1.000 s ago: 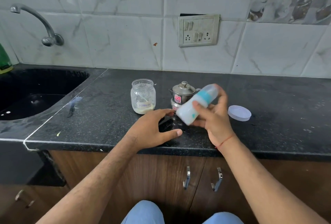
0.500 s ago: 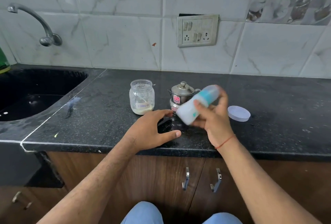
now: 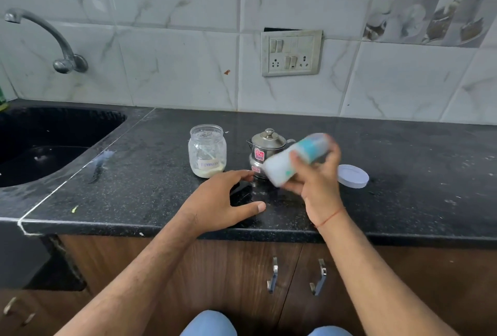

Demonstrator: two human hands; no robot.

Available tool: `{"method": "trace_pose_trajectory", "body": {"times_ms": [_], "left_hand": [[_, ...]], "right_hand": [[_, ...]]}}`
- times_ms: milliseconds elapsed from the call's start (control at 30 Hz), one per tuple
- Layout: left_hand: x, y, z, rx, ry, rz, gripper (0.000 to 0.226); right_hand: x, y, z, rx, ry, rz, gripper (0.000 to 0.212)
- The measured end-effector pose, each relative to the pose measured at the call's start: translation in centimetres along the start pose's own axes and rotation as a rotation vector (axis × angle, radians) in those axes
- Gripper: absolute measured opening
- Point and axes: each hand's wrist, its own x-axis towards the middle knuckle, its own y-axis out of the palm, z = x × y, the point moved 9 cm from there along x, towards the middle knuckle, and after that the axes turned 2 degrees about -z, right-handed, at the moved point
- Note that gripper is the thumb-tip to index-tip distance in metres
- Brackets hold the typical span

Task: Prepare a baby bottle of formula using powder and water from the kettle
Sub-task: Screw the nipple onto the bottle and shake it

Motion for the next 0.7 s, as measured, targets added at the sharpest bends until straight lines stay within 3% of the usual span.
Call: {"method": "trace_pose_trajectory", "body": {"times_ms": [67,167,200,300,433,533,567,633,667,700], "left_hand": [[0.0,0.0,0.0,-0.005,-0.002,-0.007,0.096],[0.0,0.3,0.2,0.001,-0.003,0.002,0.097],[0.1,0.3,0.3,-0.004,-0.002,0.003,0.097],[0.0,0.1,0.1,-0.005,-0.001,0.0,0.098],[-0.1,0.0,-0.2,0.007,0.013,0.002,0.094],[-0.1,0.0,-0.2,-0.002,0.002,0.003,0.098],[-0.2,-0.1,-0.2,0.001,-0.003,0.001,0.099],[-0.2,0.0,-0.3,0.007,0.002,0.006,0.097],[-0.2,0.0,-0.3,0.008,0.01,0.005,0.095],[-0.1,-0.1,-0.3,0.003,0.013,0.005,0.095]], "right_hand": [[0.4,-1.6,0.2,0.169,0.006,-0.126,0.067],[-0.3,0.8,-0.5,-0.112,0.057,0.128,0.071],[-0.3,0.9,-0.7,-0.12,0.049,0.125,0.071],[0.4,-1.6,0.1,0.147,0.012,-0.116,0.065],[-0.5,1.2,-0.6,-0.142,0.042,0.149,0.073],[0.2,-1.3,0.1,0.131,0.003,-0.089,0.066],[0.3,-1.1,0.1,0.121,0.019,-0.074,0.066],[-0.3,0.7,-0.4,-0.092,0.046,0.118,0.071],[-0.4,1.1,-0.5,-0.134,0.038,0.149,0.073],[-0.1,0.5,-0.3,-0.075,0.014,0.075,0.073]]}}
